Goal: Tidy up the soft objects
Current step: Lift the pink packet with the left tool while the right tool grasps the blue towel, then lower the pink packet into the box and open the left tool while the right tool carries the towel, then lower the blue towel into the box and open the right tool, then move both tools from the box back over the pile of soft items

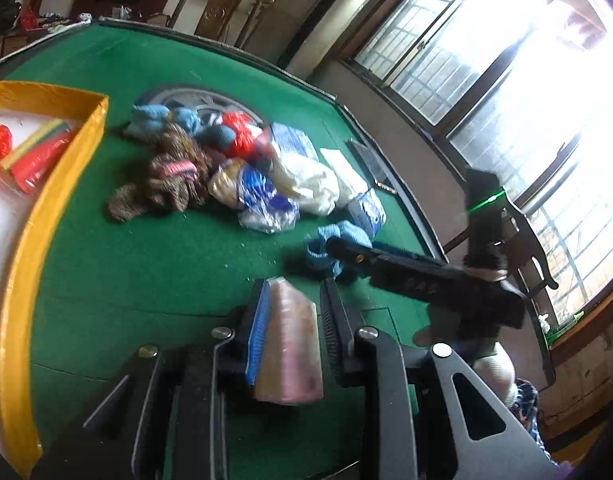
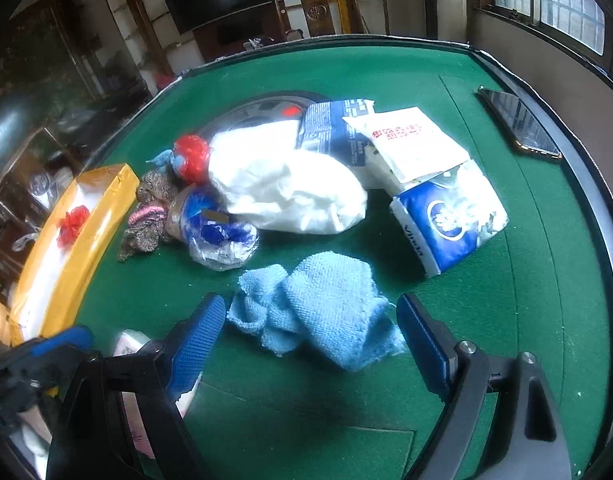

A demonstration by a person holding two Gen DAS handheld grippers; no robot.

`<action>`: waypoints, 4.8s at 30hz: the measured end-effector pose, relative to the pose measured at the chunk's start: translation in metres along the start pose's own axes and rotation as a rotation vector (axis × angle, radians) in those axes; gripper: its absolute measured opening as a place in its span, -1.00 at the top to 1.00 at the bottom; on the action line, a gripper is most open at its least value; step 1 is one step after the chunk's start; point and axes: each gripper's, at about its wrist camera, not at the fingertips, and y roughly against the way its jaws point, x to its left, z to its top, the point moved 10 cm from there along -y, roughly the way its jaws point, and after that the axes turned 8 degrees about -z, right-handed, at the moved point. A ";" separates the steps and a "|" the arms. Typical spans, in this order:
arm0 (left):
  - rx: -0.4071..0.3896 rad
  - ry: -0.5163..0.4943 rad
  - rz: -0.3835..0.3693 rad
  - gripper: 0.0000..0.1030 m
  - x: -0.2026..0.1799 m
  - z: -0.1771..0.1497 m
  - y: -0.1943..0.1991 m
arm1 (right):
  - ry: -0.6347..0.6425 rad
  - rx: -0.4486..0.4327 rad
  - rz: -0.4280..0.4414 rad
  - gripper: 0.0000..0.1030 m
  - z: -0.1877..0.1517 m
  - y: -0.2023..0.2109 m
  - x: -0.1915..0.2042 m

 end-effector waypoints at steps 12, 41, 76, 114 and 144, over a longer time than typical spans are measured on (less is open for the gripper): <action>-0.145 -0.020 0.112 0.22 0.041 0.046 0.112 | 0.043 -0.051 -0.011 0.25 0.002 0.014 0.021; -0.062 -0.033 0.116 0.04 0.024 0.032 0.070 | 0.166 -0.167 0.152 0.25 0.001 0.086 0.089; -0.203 0.244 0.351 -0.19 0.258 0.130 0.177 | 0.578 0.147 0.174 0.24 0.022 -0.094 0.392; -0.435 0.182 0.347 -0.44 0.158 0.079 0.263 | 0.450 0.287 0.627 -0.47 -0.046 0.003 0.345; -0.407 -0.105 0.338 -1.00 0.053 0.084 0.172 | -0.030 -0.327 -0.104 -0.98 0.075 0.041 0.054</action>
